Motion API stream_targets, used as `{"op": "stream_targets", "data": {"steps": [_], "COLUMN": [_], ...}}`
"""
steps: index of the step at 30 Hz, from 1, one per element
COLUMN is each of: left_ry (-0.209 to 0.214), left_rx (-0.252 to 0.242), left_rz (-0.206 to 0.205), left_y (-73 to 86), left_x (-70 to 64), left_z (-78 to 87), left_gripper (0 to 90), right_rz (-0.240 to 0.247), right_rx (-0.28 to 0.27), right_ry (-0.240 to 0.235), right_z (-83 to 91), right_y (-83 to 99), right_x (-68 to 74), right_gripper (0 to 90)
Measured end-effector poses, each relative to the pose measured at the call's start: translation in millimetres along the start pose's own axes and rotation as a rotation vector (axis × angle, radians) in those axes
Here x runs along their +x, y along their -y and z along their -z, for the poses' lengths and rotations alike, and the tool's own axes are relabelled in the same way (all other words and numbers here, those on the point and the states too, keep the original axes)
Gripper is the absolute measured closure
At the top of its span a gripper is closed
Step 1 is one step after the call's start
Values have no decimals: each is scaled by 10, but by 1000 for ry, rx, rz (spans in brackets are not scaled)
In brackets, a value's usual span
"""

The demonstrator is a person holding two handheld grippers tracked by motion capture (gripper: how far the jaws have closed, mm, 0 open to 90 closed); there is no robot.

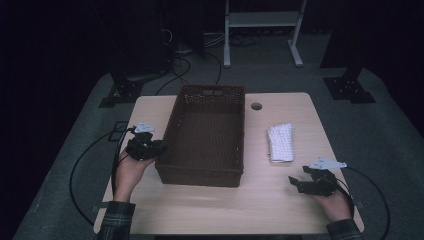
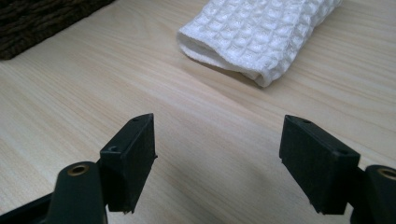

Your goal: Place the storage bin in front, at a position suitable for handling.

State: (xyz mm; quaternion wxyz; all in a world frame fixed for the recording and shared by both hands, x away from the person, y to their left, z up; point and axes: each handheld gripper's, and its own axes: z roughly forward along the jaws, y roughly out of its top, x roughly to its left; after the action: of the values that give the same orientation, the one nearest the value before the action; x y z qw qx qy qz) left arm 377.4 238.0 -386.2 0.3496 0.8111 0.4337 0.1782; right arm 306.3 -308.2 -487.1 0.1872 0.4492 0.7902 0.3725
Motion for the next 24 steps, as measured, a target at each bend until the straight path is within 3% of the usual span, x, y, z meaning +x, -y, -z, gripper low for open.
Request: {"op": "stream_targets", "data": {"steps": [20,24], "left_ry": [-62,-100], "left_rx": [-33,-38], "left_rz": [49,43], "left_y": [148,160], "left_x": [373,439], "left_z": [147,153], "left_gripper": [809,825], "right_rz": [2,9], "right_rx": [32,51], "right_ry": [20,25], "right_z": [-60,-93], "right_y": [32,52], "right_x": [-12,-15], "right_gripper": [238,216]}}
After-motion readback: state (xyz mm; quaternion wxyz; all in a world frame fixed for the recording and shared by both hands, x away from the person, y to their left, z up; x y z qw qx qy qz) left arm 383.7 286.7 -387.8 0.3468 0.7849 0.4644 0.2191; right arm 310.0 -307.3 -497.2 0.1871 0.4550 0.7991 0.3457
